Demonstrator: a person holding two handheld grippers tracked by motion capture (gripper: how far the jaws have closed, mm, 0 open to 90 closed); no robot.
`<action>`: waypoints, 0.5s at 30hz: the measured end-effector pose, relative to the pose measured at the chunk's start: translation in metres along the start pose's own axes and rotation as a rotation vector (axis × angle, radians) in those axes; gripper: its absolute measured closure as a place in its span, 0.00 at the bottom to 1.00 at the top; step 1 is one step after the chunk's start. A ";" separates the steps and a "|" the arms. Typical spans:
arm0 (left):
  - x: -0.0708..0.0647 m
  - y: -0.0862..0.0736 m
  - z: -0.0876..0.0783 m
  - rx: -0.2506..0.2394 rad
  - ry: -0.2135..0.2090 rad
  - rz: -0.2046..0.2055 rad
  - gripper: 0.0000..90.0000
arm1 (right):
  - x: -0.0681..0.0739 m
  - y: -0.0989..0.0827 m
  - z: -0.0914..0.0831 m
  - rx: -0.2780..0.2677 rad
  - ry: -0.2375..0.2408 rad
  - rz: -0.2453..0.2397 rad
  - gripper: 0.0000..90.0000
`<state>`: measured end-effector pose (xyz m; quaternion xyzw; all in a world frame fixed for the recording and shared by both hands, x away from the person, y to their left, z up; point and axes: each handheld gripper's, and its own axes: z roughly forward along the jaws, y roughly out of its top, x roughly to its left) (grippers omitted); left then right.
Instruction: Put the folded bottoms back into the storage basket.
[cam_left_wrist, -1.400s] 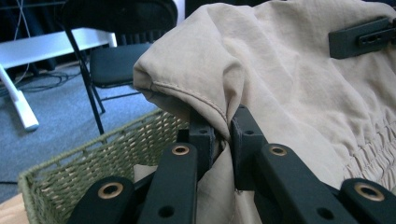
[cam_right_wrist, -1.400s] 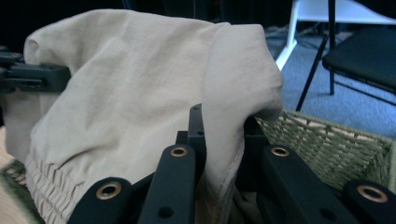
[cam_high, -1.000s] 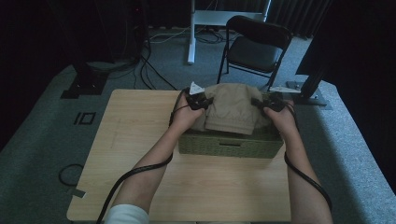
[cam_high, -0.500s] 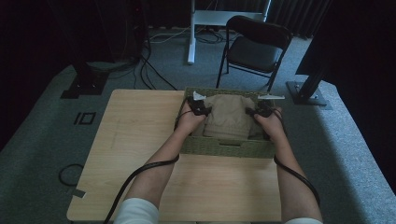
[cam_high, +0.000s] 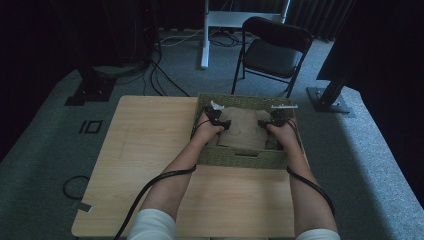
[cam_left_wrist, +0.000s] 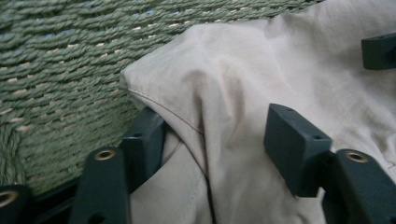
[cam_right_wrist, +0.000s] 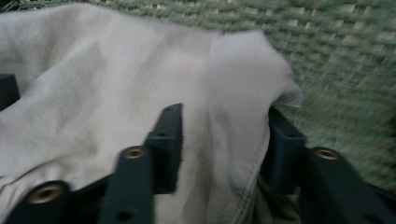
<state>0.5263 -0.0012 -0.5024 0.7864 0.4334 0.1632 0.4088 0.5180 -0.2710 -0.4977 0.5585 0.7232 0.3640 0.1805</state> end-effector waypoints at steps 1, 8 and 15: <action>0.000 0.001 -0.001 -0.004 -0.002 -0.004 0.42 | 0.001 0.000 0.000 -0.002 -0.006 -0.013 0.50; -0.006 0.016 -0.017 -0.040 0.015 0.038 0.31 | 0.004 0.008 -0.011 -0.054 0.008 -0.041 0.25; -0.013 0.032 -0.043 -0.064 -0.006 0.065 0.30 | 0.017 0.026 -0.034 -0.104 0.033 -0.045 0.21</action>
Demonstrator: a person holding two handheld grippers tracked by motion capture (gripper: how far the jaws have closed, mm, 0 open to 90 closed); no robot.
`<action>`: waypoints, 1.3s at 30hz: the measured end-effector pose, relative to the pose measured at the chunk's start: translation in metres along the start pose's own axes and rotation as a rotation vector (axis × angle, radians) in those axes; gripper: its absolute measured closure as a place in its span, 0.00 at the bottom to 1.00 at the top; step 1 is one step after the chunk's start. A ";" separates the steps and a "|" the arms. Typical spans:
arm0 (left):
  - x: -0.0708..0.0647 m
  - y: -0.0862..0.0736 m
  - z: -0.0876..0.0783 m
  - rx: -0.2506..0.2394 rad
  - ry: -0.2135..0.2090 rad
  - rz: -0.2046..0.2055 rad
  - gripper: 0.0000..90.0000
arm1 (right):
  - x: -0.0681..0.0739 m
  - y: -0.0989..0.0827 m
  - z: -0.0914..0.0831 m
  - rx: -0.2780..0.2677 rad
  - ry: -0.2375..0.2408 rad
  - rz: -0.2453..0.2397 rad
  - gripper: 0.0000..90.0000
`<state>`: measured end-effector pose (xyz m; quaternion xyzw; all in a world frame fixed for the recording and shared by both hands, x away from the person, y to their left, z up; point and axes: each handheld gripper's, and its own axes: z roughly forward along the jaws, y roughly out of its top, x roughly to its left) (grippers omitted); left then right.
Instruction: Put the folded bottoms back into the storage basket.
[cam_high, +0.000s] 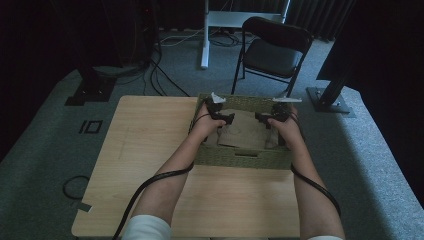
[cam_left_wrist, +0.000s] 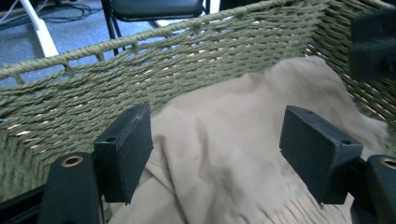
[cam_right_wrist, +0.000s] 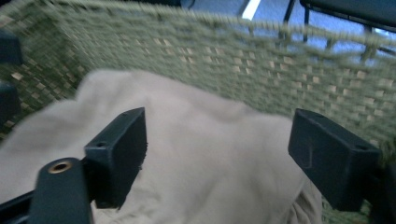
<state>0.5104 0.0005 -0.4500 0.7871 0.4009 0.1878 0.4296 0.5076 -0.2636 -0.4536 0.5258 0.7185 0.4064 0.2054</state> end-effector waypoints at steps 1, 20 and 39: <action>-0.001 0.002 -0.003 -0.005 -0.005 -0.005 0.30 | 0.002 0.003 -0.003 -0.009 0.006 -0.007 0.21; -0.012 0.014 -0.063 0.001 -0.061 0.028 0.21 | 0.020 0.009 -0.046 -0.087 0.039 -0.015 0.18; -0.019 -0.002 -0.096 -0.054 -0.108 0.050 0.21 | 0.036 -0.006 -0.078 -0.136 0.082 -0.087 0.18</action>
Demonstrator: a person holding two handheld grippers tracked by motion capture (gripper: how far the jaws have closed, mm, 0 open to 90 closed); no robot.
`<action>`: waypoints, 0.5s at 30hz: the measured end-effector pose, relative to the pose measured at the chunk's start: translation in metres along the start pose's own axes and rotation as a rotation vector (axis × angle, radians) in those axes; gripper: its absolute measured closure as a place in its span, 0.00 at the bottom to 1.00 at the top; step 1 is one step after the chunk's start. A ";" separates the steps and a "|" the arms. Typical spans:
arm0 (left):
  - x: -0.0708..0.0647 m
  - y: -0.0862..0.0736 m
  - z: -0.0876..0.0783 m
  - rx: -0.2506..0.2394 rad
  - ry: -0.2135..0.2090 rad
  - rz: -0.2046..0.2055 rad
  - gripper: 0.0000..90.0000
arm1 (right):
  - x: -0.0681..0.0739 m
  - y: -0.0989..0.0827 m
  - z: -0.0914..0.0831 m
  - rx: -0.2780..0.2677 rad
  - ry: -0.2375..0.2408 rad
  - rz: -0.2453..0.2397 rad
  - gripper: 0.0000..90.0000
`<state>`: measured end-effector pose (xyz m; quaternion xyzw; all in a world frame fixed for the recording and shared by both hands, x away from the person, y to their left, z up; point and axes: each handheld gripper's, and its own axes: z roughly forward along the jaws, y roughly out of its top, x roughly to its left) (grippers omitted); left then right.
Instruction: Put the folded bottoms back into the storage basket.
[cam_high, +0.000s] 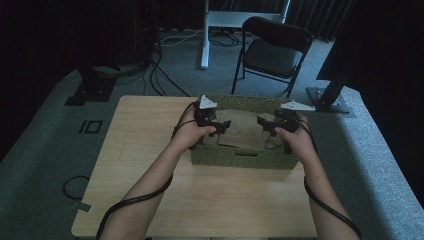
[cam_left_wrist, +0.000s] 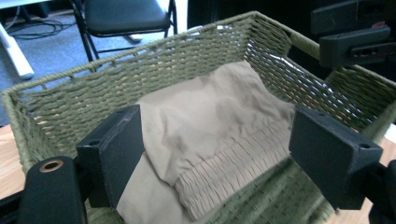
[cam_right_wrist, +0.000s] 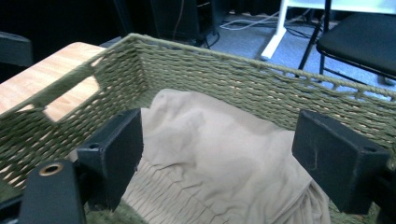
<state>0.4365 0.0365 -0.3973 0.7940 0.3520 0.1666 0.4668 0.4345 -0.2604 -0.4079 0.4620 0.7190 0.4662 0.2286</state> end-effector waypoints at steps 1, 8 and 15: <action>-0.001 -0.001 -0.001 -0.001 0.000 0.009 0.21 | 0.002 0.000 -0.002 -0.005 0.001 -0.003 0.18; -0.015 -0.010 -0.011 -0.024 -0.040 0.000 0.21 | 0.015 -0.007 -0.015 -0.021 0.041 -0.019 0.18; -0.025 -0.019 -0.019 -0.043 -0.057 0.032 0.21 | 0.024 -0.018 -0.028 -0.033 0.061 -0.062 0.18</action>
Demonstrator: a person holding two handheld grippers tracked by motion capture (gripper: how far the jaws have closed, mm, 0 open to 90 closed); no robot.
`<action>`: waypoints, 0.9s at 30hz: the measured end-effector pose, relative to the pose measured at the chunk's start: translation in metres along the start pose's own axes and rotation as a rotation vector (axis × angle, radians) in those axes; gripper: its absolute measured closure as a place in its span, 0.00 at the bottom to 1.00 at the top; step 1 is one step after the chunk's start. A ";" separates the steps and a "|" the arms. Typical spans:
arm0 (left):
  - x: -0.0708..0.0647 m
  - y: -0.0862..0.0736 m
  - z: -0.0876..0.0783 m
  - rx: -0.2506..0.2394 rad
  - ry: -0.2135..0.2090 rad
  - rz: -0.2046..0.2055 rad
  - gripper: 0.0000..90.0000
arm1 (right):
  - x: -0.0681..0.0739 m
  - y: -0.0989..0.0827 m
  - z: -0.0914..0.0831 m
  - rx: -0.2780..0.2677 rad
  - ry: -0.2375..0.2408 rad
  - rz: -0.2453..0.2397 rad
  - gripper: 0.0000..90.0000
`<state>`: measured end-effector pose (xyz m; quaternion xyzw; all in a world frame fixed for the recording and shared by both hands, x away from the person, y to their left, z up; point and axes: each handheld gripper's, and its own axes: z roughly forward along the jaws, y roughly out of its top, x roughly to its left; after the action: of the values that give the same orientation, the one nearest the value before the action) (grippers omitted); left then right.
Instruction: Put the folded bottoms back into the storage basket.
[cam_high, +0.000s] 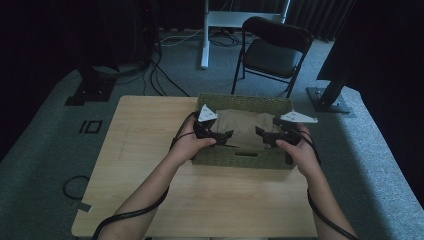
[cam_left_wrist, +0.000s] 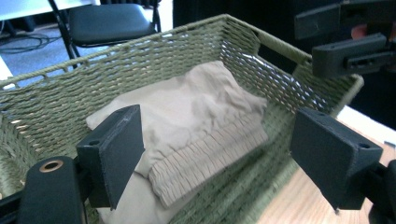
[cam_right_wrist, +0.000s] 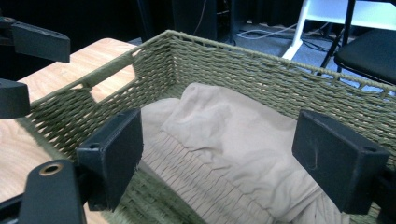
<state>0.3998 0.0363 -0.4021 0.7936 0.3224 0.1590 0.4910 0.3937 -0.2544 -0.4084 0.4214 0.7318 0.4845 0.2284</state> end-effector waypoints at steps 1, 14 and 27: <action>-0.001 -0.001 -0.001 -0.002 -0.006 0.000 0.21 | 0.001 -0.002 -0.002 -0.002 0.003 -0.007 0.18; -0.016 -0.029 -0.018 -0.019 -0.030 0.028 0.19 | 0.015 -0.026 -0.018 -0.046 0.005 -0.038 0.16; -0.023 -0.058 -0.035 -0.021 -0.041 0.044 0.19 | 0.015 -0.064 -0.038 -0.052 -0.019 -0.012 0.16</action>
<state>0.3423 0.0622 -0.4356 0.7983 0.2928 0.1569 0.5023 0.3322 -0.2723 -0.4492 0.4155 0.7192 0.4979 0.2494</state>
